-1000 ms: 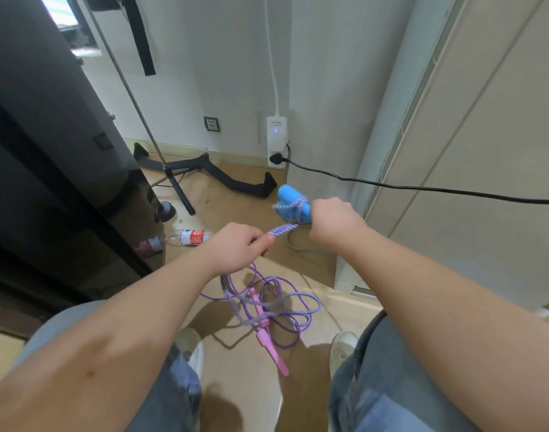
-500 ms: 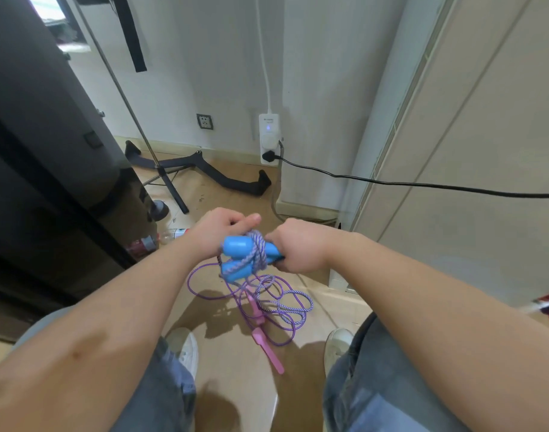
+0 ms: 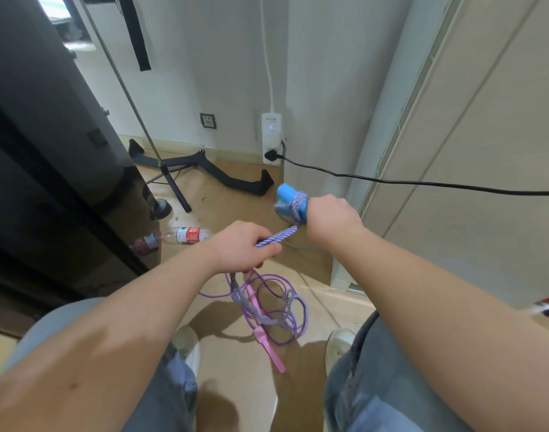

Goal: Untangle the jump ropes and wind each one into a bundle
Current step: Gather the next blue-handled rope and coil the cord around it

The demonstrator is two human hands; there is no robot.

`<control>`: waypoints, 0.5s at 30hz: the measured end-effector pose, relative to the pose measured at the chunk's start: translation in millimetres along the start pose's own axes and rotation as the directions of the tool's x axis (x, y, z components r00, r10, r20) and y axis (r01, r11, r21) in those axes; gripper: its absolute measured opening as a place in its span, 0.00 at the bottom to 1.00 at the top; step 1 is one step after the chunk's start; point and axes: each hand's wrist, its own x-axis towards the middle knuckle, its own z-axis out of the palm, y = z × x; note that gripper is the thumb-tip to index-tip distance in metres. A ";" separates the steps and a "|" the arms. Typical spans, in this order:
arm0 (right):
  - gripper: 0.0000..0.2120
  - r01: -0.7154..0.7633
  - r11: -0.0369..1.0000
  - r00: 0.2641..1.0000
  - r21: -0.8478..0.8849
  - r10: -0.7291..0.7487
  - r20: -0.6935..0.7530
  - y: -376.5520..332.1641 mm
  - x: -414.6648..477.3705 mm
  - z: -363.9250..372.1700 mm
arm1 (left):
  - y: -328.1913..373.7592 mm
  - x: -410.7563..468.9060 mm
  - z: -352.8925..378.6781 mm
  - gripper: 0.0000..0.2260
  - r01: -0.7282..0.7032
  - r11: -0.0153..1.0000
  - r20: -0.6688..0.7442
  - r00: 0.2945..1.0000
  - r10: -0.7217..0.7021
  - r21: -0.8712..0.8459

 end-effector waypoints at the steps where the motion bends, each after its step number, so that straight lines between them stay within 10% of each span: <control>1: 0.15 0.019 0.998 0.998 -0.056 -0.015 0.067 -1.4 -1.9 2.1 | 2.0 0.2 -1.8 0.16 -0.055 0.998 -0.046 0.997 0.057 0.039; 8: 0.02 0.521 0.817 0.842 -0.247 -0.444 0.306 -23.7 -16.4 14.9 | -17.0 9.1 -17.5 0.17 -0.130 0.983 -0.275 0.948 0.162 0.131; 11: 0.12 0.611 0.776 0.784 -0.157 -0.565 0.256 -26.4 -16.8 13.9 | -25.3 10.7 -21.7 0.15 -0.068 0.997 -0.283 0.956 0.076 0.036; 15: 0.11 0.564 0.810 0.815 0.159 -0.577 0.050 -25.8 -17.5 0.6 | -30.4 13.9 -24.2 0.16 0.099 0.872 -0.139 0.972 -0.187 -0.478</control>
